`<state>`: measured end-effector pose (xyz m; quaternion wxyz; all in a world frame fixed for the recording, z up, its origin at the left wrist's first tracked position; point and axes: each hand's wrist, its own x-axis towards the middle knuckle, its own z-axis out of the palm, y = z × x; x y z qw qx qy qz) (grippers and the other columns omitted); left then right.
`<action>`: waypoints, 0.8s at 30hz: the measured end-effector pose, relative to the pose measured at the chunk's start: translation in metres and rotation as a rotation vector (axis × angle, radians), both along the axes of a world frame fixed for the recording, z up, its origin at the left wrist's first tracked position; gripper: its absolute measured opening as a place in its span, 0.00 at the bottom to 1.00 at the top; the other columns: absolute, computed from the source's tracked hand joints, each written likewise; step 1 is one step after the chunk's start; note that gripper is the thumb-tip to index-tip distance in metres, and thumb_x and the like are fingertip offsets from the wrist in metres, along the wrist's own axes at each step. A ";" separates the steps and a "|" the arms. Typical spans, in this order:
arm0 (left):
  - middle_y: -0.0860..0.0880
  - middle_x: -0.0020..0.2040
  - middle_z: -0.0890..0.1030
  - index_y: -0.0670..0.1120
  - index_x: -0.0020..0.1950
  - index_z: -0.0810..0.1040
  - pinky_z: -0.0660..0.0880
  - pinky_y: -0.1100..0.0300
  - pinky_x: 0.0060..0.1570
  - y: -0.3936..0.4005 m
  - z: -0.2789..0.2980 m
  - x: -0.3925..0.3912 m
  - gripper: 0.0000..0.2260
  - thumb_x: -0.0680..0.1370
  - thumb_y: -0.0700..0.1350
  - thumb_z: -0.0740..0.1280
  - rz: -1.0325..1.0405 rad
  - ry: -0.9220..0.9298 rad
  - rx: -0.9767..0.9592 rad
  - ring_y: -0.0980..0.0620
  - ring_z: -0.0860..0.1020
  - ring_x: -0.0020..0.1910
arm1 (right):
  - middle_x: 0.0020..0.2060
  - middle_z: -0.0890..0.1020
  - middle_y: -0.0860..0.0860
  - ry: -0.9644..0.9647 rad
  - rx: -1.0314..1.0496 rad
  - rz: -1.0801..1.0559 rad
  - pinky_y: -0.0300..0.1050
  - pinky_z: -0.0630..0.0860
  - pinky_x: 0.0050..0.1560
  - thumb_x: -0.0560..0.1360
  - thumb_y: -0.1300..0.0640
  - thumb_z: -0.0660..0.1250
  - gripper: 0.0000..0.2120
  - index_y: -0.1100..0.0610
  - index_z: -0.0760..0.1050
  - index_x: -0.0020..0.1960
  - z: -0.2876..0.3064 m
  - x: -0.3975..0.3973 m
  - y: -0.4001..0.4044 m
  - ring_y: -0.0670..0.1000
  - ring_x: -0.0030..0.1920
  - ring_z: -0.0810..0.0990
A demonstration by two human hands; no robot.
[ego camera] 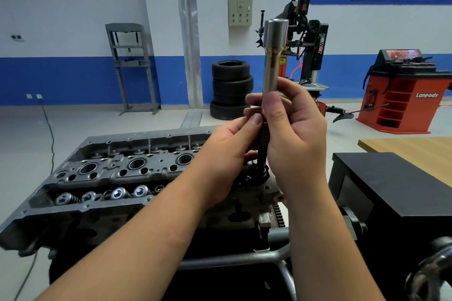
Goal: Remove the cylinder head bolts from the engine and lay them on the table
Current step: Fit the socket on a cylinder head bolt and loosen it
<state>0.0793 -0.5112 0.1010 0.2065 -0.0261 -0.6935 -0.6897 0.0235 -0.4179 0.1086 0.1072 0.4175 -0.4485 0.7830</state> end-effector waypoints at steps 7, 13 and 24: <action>0.36 0.50 0.81 0.37 0.61 0.76 0.75 0.43 0.50 0.001 0.001 0.003 0.25 0.73 0.55 0.72 0.086 0.034 0.005 0.42 0.78 0.47 | 0.40 0.82 0.46 0.074 0.043 -0.207 0.53 0.80 0.45 0.79 0.51 0.69 0.11 0.56 0.82 0.57 -0.003 0.004 -0.006 0.52 0.42 0.82; 0.42 0.60 0.85 0.47 0.62 0.81 0.79 0.54 0.59 0.000 0.001 0.001 0.16 0.87 0.52 0.58 0.009 -0.024 -0.038 0.49 0.83 0.58 | 0.43 0.86 0.49 0.020 0.029 -0.104 0.48 0.81 0.51 0.82 0.54 0.62 0.14 0.60 0.77 0.63 -0.003 -0.003 0.001 0.50 0.49 0.85; 0.42 0.51 0.84 0.41 0.60 0.79 0.77 0.47 0.57 0.003 0.003 0.003 0.23 0.77 0.58 0.65 0.078 -0.002 -0.032 0.47 0.81 0.50 | 0.42 0.85 0.45 0.076 0.041 -0.141 0.41 0.80 0.43 0.81 0.56 0.66 0.07 0.55 0.81 0.57 0.000 -0.004 0.003 0.46 0.43 0.84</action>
